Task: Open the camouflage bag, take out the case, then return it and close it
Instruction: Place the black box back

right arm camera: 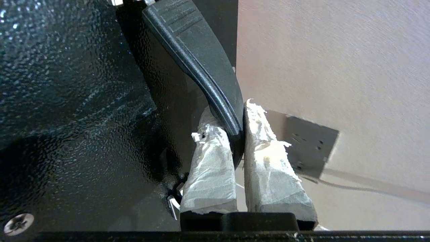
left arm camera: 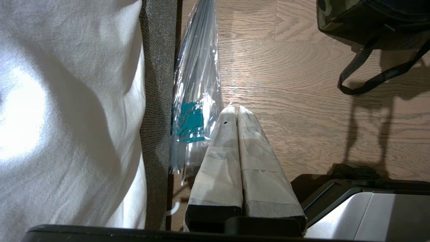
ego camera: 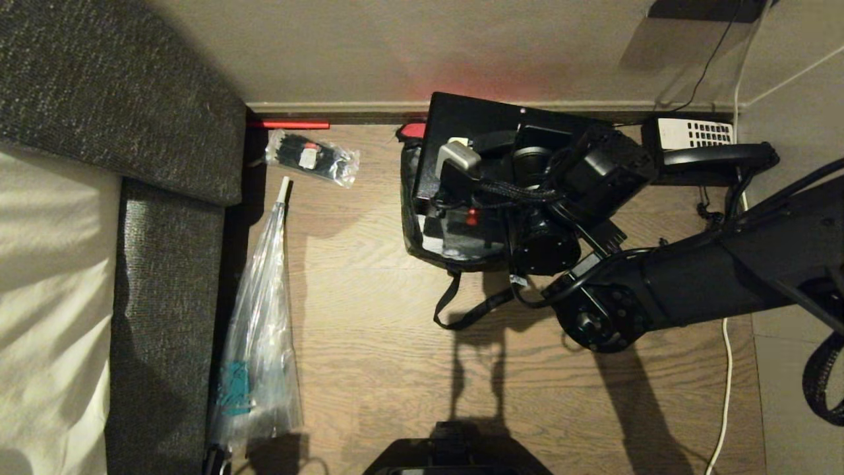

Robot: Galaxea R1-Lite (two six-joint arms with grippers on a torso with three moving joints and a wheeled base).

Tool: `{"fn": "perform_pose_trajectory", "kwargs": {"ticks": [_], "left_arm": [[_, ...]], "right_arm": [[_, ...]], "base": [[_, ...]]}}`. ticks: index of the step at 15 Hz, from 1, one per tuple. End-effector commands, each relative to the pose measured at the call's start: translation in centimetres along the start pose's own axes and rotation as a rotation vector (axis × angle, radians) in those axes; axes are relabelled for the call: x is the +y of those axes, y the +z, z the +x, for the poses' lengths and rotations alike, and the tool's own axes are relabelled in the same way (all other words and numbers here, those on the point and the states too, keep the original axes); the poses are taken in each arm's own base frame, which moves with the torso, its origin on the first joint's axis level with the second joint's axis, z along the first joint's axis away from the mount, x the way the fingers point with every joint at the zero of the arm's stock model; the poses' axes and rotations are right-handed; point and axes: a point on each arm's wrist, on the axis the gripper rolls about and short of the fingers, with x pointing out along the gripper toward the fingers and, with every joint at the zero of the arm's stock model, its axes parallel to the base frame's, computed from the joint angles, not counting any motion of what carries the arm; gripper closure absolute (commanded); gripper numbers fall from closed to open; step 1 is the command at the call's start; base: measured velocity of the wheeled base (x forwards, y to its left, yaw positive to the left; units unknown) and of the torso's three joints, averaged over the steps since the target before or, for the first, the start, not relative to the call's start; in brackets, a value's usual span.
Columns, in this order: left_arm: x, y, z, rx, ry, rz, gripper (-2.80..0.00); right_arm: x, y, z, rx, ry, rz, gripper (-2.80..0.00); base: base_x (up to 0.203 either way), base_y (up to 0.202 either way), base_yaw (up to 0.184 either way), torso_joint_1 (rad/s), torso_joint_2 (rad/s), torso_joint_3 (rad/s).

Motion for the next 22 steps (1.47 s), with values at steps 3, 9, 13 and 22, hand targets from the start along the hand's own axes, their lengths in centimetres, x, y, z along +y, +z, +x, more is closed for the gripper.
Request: {"fn": "perform_pose_trajectory", "kwargs": {"ticks": [3, 9, 13, 22], "left_arm": [[0.0, 0.0, 0.0, 0.001, 0.0, -0.001, 0.0], [0.0, 0.0, 0.0, 0.001, 0.0, -0.001, 0.0], [0.0, 0.0, 0.0, 0.0, 0.0, -0.001, 0.0], [0.0, 0.0, 0.0, 0.001, 0.0, -0.001, 0.0]], "right_arm": [[-0.3, -0.3, 0.2, 0.013, -0.011, -0.018, 0.0], [2.1, 0.2, 0.0, 0.009, 0.009, -0.036, 0.0], [2.4, 0.2, 0.1, 0.005, 0.008, -0.037, 0.0], [4.3, 0.8, 0.0, -0.011, 0.007, -0.04, 0.0]], "base": [[0.0, 0.0, 0.0, 0.0, 0.0, 0.0], [0.0, 0.0, 0.0, 0.0, 0.0, 0.0], [0.0, 0.0, 0.0, 0.0, 0.0, 0.0], [0.0, 0.0, 0.0, 0.0, 0.0, 0.0]]}}
